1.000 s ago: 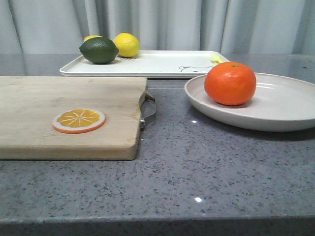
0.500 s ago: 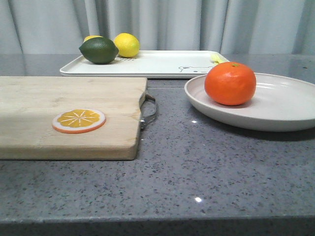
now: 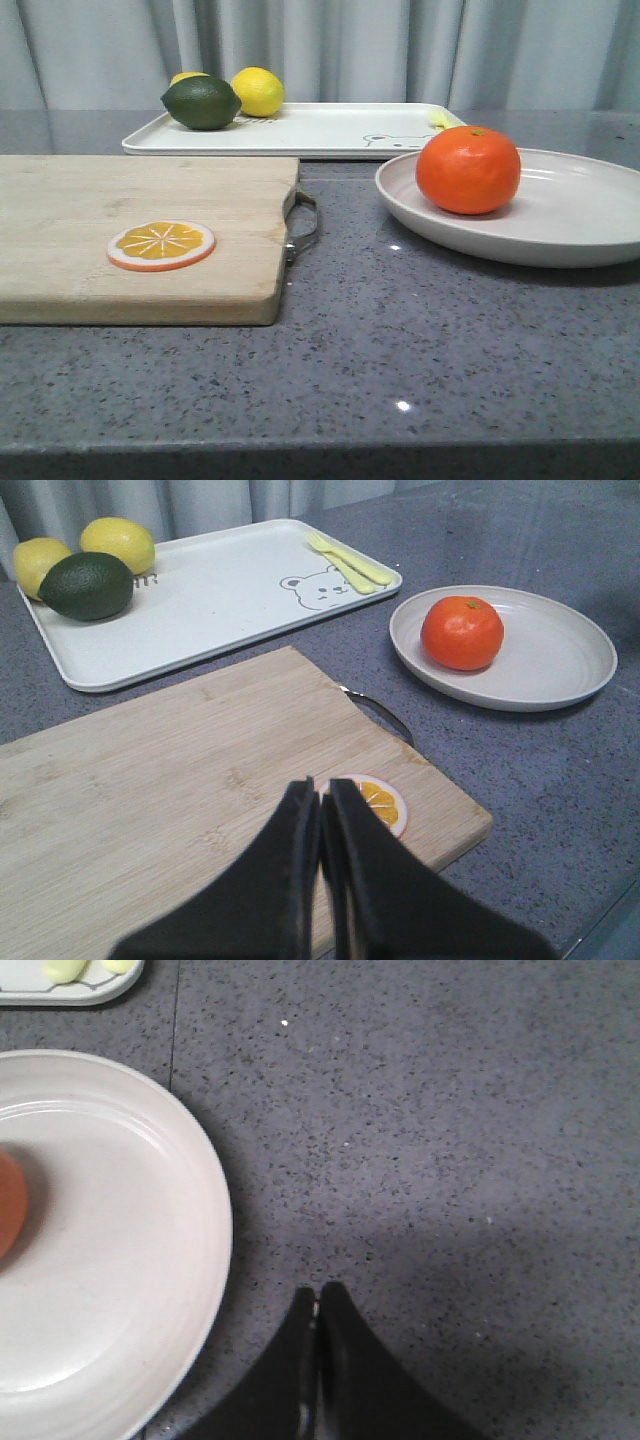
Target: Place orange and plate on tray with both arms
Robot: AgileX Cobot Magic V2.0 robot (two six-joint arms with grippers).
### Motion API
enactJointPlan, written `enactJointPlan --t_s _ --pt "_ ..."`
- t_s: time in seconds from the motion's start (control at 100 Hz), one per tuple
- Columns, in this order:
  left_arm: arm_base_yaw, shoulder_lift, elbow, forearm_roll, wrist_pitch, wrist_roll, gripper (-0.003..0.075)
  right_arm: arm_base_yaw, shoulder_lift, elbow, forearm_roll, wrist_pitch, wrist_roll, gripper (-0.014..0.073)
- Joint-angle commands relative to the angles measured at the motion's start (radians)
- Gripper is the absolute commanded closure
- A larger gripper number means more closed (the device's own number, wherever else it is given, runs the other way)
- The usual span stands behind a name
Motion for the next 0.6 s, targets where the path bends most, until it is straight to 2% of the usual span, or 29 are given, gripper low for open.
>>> enactJointPlan --t_s 0.0,0.12,0.24,0.42,0.59 --pt "0.003 -0.005 -0.022 -0.008 -0.084 -0.008 0.0739 0.003 0.035 -0.078 0.068 -0.009 -0.065 0.0503" --pt "0.003 -0.005 -0.022 -0.008 -0.084 -0.008 0.0739 0.003 0.107 -0.148 0.161 0.039 -0.122 0.0344" --pt "0.003 -0.005 -0.022 -0.008 -0.084 -0.008 0.0739 0.003 0.189 -0.215 0.191 0.099 -0.122 0.0208" --pt "0.003 -0.005 -0.022 -0.008 -0.084 -0.008 0.0739 0.003 0.316 -0.300 0.230 0.181 -0.122 0.0190" --pt "0.003 -0.005 -0.022 -0.008 -0.084 -0.008 0.0739 0.003 0.411 -0.346 0.236 0.193 -0.122 0.0191"
